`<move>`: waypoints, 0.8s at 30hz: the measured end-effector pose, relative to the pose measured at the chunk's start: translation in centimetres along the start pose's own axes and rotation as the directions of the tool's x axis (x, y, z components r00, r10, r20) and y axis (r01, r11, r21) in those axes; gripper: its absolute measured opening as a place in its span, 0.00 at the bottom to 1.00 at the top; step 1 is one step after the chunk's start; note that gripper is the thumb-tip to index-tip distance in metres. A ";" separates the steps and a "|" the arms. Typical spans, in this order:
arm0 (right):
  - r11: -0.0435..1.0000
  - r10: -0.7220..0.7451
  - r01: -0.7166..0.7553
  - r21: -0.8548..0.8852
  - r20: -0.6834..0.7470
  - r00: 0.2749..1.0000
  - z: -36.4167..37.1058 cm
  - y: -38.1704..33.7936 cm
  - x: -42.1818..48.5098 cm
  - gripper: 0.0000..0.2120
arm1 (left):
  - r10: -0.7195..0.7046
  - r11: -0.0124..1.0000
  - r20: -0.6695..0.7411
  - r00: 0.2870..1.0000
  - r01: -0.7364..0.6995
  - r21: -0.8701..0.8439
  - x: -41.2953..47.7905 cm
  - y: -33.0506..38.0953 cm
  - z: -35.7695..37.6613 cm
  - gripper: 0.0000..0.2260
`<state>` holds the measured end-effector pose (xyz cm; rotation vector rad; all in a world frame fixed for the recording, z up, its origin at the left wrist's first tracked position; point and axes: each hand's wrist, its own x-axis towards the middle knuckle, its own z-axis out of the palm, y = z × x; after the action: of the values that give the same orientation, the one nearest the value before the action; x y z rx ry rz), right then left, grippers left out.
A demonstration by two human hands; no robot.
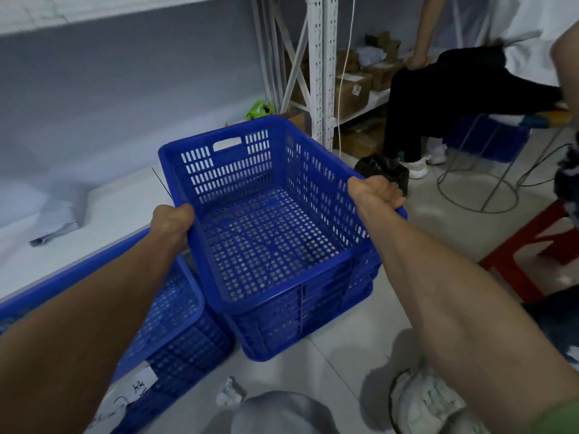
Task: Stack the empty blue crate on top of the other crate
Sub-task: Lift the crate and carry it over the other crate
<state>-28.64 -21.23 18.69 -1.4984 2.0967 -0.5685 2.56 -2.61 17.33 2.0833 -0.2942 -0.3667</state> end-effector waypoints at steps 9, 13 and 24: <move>0.998 -0.066 0.067 0.014 -0.034 0.997 -2.3 -3.3 -3.3 0.22 | 0.040 0.997 -0.111 0.993 -0.046 -0.058 -1.1 2.5 -5.0 0.14; 0.992 -0.115 0.118 0.051 -0.049 0.992 -3.6 -5.1 -4.9 0.17 | 0.037 0.992 -0.115 0.993 -0.050 -0.115 -1.2 3.0 -7.3 0.14; 0.972 -0.162 0.164 0.166 -0.025 0.986 -6.6 -9.2 -7.1 0.20 | 0.142 0.982 -0.238 0.961 -0.167 -0.089 -1.8 7.1 -12.0 0.10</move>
<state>-23.95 -17.00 30.42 -1.5814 1.8925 -0.7949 4.91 3.86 29.55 1.9587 -0.2890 -0.0437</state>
